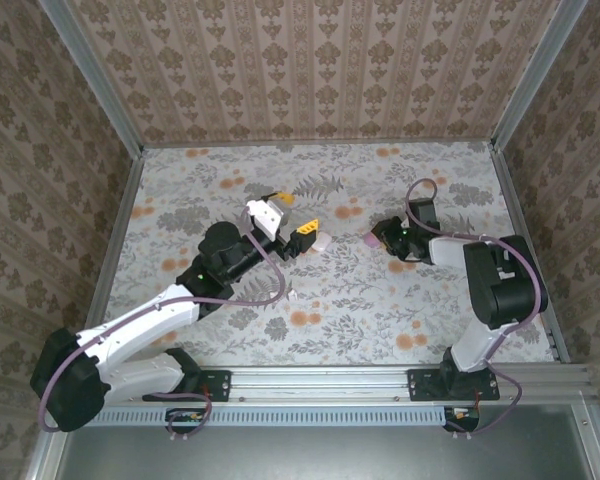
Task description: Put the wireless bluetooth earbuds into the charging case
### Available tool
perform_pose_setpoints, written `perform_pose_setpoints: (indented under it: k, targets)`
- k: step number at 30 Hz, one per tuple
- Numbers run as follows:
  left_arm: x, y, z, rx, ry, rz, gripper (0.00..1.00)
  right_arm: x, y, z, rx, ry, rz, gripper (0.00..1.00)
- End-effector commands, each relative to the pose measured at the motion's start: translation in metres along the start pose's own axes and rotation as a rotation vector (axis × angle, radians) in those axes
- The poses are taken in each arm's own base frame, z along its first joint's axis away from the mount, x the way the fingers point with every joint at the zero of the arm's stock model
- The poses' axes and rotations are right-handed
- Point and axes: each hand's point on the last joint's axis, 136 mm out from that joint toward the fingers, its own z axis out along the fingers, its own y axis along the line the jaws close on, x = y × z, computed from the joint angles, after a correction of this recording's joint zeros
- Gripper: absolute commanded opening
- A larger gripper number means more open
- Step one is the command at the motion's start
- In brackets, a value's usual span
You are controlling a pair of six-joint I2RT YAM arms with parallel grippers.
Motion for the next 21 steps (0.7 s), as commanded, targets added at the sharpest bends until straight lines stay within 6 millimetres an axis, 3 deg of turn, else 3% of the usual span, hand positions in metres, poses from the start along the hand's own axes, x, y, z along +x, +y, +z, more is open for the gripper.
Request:
perform_pose_setpoints:
  k: [1,11,21]
  targets:
    - [-0.006,0.005,-0.005,-0.024,-0.012,0.021,0.75,-0.009,0.007,0.004,0.000,-0.022,-0.080,0.24]
    - [-0.007,0.003,0.001,-0.009,-0.014,0.011,0.75,0.000,-0.019,-0.004,0.119,0.004,-0.146,0.31]
    - [-0.009,0.000,0.005,0.010,-0.014,0.006,0.75,0.000,-0.024,-0.010,0.142,0.003,-0.156,0.41]
